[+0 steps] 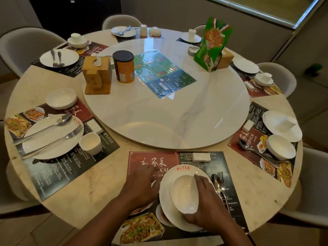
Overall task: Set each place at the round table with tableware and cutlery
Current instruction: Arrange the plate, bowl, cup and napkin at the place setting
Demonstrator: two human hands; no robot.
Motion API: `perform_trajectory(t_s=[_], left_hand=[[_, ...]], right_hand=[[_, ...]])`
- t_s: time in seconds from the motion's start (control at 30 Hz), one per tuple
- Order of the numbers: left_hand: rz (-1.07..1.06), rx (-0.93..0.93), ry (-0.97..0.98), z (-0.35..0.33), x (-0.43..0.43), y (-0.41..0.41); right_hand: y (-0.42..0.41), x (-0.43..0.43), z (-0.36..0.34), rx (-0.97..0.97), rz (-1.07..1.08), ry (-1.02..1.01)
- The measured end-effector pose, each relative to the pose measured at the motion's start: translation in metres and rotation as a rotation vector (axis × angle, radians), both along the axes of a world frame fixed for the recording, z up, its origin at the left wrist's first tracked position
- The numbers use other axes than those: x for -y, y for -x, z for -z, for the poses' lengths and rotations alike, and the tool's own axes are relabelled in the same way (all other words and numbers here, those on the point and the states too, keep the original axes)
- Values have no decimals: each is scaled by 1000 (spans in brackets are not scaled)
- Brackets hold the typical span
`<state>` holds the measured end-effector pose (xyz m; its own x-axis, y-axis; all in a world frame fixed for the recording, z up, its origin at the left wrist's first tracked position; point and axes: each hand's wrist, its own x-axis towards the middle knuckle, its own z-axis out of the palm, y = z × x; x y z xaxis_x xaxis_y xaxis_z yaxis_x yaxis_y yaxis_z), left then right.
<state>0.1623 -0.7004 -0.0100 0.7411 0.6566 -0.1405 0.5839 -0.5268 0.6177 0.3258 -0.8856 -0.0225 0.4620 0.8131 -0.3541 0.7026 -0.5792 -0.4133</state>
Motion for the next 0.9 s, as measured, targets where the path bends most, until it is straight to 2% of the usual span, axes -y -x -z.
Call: perform_trajectory(t_s=[0.13,0.23,0.33,0.43,0.6,0.7,0.9], left_hand=[[175,-156,-42,2,3,-20],[200,-163,28,0,4,-32],[75,6,214,-10,-3,-27],[-86,121,227,-14,-27,-10],[-317,150,362,-6,-74,19],[-386,145,447,4,-85,27],[-458,98,417,23,-81,30]], right_hand=[[-3,-1,3,-30,19,-65],[-5,-13,-5,-8,-1,-129],[-3,-42,-19,11,-32,-177],[3,-87,-26,13,-87,-201],[20,-157,-21,-3,-181,-129],[22,-175,-12,-11,-233,-72],[24,-181,-2,6,-289,-19]])
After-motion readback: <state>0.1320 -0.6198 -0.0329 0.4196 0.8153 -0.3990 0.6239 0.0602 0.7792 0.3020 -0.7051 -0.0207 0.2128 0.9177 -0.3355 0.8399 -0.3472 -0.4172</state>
